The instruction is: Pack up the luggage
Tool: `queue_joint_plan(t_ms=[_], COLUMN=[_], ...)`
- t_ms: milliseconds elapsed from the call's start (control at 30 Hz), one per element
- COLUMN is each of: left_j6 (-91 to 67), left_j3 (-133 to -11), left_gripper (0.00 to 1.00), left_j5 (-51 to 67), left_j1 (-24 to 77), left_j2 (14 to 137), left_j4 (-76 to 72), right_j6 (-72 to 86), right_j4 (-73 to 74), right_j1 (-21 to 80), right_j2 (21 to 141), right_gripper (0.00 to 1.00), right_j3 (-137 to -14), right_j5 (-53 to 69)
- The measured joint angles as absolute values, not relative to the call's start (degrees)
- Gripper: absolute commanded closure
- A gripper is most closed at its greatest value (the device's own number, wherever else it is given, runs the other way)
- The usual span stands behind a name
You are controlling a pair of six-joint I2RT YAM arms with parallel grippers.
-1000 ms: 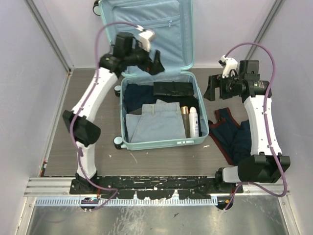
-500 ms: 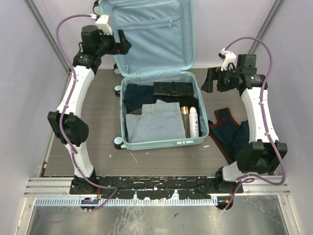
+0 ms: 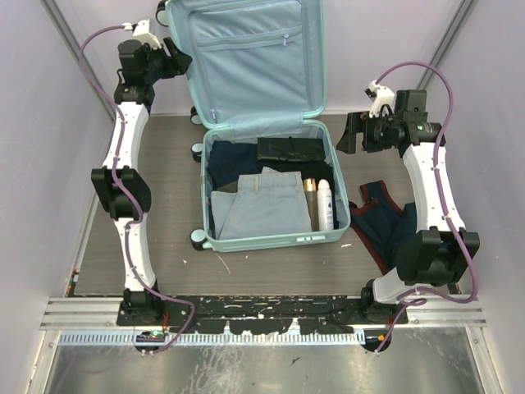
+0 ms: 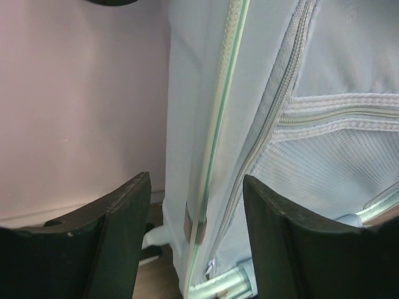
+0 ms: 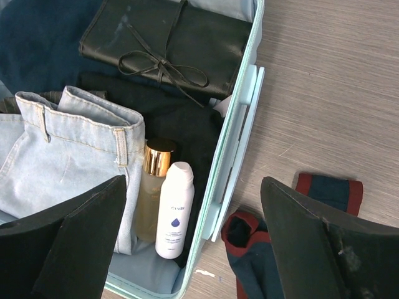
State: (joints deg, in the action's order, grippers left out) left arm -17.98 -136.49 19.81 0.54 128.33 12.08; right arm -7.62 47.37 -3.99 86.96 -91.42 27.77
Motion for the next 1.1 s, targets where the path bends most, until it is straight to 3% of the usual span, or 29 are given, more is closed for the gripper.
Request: queue_joint_plan(t_ms=[300,567,967,1100], left_j6=[-21.56,-21.06,-7.4,-1.48], left_j3=[-141.36,-127.35,-90.7,-80.77], left_gripper=[0.99,1.0,1.0,0.92], left_j5=[24.21,26.83,33.41,35.88], left_j1=[0.54,-0.34,-0.34,-0.21], left_j2=[134.26,127.81,99.55,91.37], left_j4=[6.33,-3.29,-13.06,-13.8], right_j6=[-8.54,-8.93,-8.27,-7.77], right_j4=[47.24,47.2,45.89,45.78], right_j1=[-3.99,-4.01,-7.33,-9.34], right_j2=[89.25,89.3,88.07,86.74], right_gripper=[0.08,0.08,0.13,0.16], right_j3=[-92.73,-94.87,-93.65,-90.83], right_j5=[27.55,28.27,33.63,35.57])
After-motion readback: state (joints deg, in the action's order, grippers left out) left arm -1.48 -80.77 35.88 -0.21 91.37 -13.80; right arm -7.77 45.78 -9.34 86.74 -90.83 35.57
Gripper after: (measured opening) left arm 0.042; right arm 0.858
